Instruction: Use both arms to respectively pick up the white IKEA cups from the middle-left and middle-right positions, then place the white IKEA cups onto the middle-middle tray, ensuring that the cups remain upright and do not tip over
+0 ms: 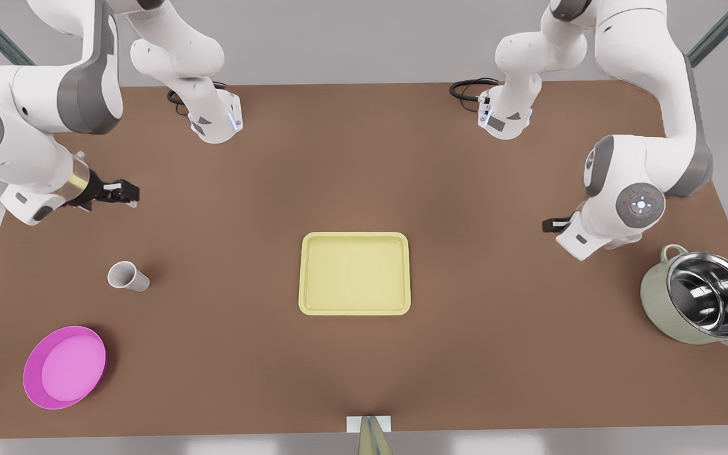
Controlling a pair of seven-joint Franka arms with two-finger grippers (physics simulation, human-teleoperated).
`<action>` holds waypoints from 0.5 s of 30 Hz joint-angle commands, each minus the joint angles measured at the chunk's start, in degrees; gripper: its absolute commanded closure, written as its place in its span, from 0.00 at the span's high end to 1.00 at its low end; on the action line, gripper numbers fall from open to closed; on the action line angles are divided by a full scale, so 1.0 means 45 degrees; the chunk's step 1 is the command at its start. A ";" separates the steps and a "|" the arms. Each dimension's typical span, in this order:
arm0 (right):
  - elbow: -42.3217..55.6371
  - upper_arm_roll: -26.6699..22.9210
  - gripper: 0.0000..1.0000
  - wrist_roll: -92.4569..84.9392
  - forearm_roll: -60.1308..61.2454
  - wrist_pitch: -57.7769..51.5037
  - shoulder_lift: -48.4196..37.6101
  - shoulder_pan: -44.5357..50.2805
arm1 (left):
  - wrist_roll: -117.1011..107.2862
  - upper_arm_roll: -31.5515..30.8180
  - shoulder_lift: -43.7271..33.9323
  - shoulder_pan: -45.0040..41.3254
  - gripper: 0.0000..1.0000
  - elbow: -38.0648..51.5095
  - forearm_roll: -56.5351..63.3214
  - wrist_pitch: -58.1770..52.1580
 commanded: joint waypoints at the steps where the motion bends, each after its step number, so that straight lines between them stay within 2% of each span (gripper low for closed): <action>1: -0.0016 -0.0015 1.00 -0.0512 -0.0036 0.0603 0.0002 -0.0024 | -0.1296 0.0108 -0.0511 -0.0239 1.00 -0.0143 -0.0276 0.1960; 4: 0.0004 -0.0132 1.00 -0.0726 -0.0134 0.1168 0.1055 -0.0705 | -0.1139 0.0128 -0.0452 -0.0258 1.00 -0.0142 -0.0472 0.1960; 6: 0.0043 -0.0132 1.00 -0.0922 -0.0153 0.1755 0.1896 -0.1644 | 0.0423 0.1280 -0.0121 -0.0180 1.00 -0.0299 -0.0414 0.2174; 7: 0.0315 -0.0132 1.00 -0.0922 -0.0075 0.1951 0.2501 -0.2113 | 0.0891 0.2392 0.0152 -0.0161 1.00 -0.0708 -0.0413 0.3325; 9: 0.0551 -0.0132 1.00 -0.0922 -0.0173 0.2614 0.3225 -0.2445 | 0.1146 0.3350 0.0505 -0.0161 1.00 -0.1255 -0.0472 0.4635; 11: 0.0492 -0.0132 1.00 -0.0922 -0.0114 0.3357 0.3927 -0.2719 | 0.2746 0.4366 0.0505 -0.0141 1.00 -0.2349 -0.2366 0.5866; 13: -0.0503 -0.0132 1.00 -0.1663 -0.0114 0.4840 0.4280 -0.3441 | 0.3334 0.4913 0.0485 -0.0044 1.00 -0.3012 -0.2366 0.6061; 15: -0.1051 -0.0132 1.00 -0.1918 -0.0114 0.5817 0.4611 -0.3793 | 0.3353 0.5986 -0.0040 0.0074 1.00 -0.4651 -0.2347 0.6491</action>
